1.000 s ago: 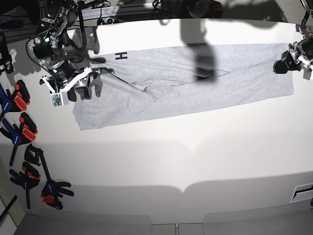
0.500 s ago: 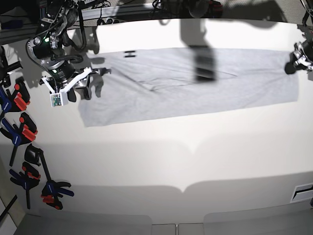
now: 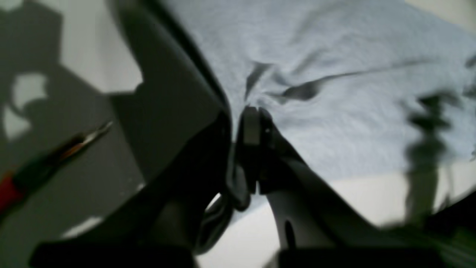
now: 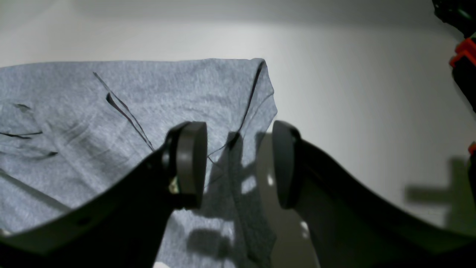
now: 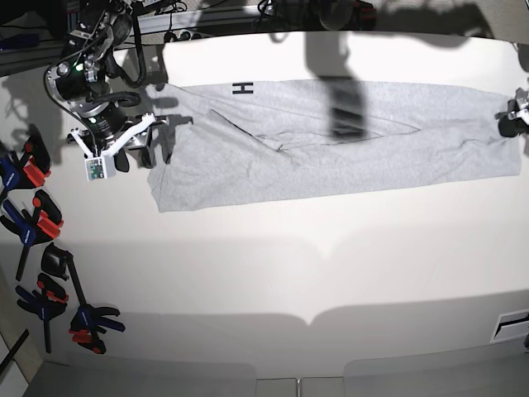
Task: Fold the T-shirt properly
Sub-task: 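Grasp the strip end with the left gripper and fold it toward the H print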
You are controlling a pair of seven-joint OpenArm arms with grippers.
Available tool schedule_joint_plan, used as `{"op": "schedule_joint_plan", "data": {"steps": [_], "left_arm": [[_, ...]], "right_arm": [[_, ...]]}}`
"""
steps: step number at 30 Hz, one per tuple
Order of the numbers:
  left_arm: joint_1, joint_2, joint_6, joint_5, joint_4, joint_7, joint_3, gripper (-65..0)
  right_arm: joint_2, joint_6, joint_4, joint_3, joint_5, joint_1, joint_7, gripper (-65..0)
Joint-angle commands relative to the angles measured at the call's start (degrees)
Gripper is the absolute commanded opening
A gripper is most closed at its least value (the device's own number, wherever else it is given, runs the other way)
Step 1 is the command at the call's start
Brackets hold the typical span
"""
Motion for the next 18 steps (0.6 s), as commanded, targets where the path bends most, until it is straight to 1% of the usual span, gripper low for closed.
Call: {"op": "schedule_joint_plan", "data": {"steps": [1,5,8,11,14,16,18], "left_arm": [[-0.1,-1.6,-0.2,-2.3,2.9,-1.0,-0.4,-65.0],[0.1,-1.1,0.2,-5.8,12.3,0.1,-0.4,-65.0],[0.3,1.0,0.2,-5.8,20.2,0.4,-0.4,-65.0],[0.5,5.6,0.3,-5.8,28.0,1.6,-0.4,-65.0],[1.7,11.3,1.7,-4.3,33.9,1.4,0.1,-65.0],[3.1,14.8,1.7,-2.3,36.2,0.5,1.1,-65.0],[4.2,17.4,1.7,-0.8,36.8,-0.3,3.1,-65.0]], "right_arm": [[0.6,0.4,1.2,0.2,0.6,0.5,0.8,-38.1],[0.6,0.4,1.2,0.2,0.6,0.5,0.7,-38.1],[0.6,0.4,1.2,0.2,0.6,0.5,0.7,-38.1],[0.6,0.4,1.2,0.2,0.6,0.5,0.7,-38.0],[0.6,0.4,1.2,0.2,0.6,0.5,0.6,-38.1],[0.6,0.4,1.2,0.2,0.6,0.5,0.5,-38.1],[0.6,0.4,1.2,0.2,0.6,0.5,0.5,-38.1]]}}
